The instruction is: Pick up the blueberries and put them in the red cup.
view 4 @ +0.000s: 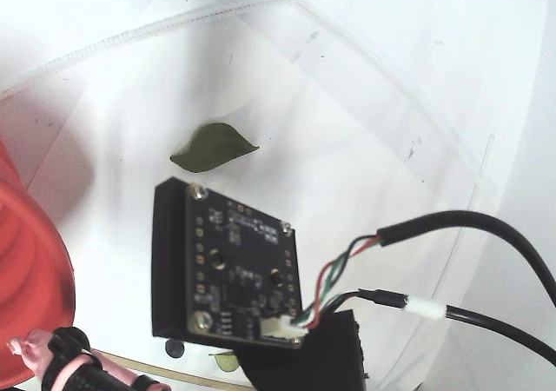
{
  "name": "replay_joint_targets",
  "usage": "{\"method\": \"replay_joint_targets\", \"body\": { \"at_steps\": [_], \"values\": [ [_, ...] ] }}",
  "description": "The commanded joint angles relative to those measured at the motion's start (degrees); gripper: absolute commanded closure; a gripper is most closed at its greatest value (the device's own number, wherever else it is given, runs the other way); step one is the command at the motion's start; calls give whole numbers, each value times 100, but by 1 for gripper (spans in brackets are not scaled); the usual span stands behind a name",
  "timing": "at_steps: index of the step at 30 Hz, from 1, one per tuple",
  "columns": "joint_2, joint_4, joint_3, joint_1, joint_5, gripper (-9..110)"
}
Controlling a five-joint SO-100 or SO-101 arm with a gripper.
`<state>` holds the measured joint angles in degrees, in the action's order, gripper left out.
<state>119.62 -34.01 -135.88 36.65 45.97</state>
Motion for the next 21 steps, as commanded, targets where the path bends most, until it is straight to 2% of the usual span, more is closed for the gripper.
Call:
{"method": "replay_joint_targets", "body": {
  "at_steps": [1, 14, 21],
  "values": [
    [-53, 220, 97, 413, -79, 90],
    [-606, 800, 88, 712, -387, 90],
    [-563, 949, -9, 650, -492, 84]
  ]
}}
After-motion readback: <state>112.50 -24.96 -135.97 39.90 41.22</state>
